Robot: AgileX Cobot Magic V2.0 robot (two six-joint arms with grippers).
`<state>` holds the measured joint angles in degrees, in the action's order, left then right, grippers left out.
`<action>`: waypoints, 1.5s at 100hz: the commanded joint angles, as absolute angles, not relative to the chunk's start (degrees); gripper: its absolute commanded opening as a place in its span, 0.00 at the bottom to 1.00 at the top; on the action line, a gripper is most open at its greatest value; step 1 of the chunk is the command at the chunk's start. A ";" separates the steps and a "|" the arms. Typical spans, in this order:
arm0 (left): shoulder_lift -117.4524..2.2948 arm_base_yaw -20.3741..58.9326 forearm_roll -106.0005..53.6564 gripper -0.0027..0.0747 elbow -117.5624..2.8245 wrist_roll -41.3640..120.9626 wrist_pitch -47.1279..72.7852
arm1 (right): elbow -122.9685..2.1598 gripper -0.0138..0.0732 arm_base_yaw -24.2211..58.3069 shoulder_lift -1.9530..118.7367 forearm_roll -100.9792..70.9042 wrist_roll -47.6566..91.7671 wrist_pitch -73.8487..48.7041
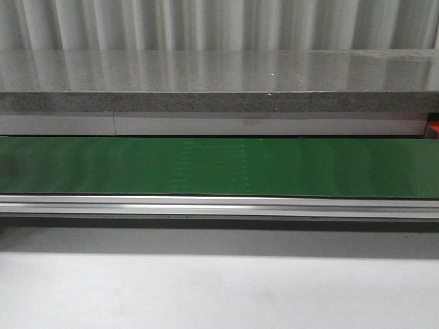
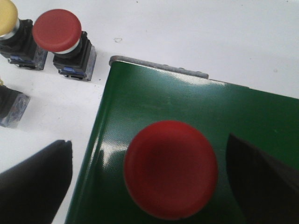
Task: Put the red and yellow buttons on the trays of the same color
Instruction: 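Lower the red button onto the conveyor and open the left gripper, then move the left gripper over a yellow push button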
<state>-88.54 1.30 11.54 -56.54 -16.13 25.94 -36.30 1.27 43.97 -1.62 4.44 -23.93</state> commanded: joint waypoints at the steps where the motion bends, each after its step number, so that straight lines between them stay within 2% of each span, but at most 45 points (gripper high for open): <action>1: -83.97 2.29 11.36 0.86 -58.25 -16.27 23.64 | -38.19 0.08 1.41 43.38 -1.45 4.93 -19.91; 27: -76.39 1.29 15.87 0.83 -63.41 -16.27 25.14 | -38.19 0.08 1.41 43.38 -1.45 4.93 -19.91; 54: -78.17 -9.77 16.45 0.83 -64.99 -16.37 30.50 | -38.19 0.08 1.41 43.38 -1.45 4.93 -19.91; 77: -83.66 -17.46 14.69 0.83 -64.99 -16.37 29.74 | -38.19 0.08 1.41 43.38 -1.45 4.93 -19.91; 118: -94.19 -18.61 14.69 0.83 -65.20 -16.37 21.07 | -38.19 0.08 1.41 43.38 -1.45 4.93 -19.91; 150: -103.47 -18.61 14.69 0.83 -72.13 -16.37 20.89 | -38.19 0.08 1.41 43.38 -1.45 4.93 -19.91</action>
<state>-104.22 -18.60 14.78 -68.71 -16.13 23.88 -36.30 1.27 43.97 -1.62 4.44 -23.93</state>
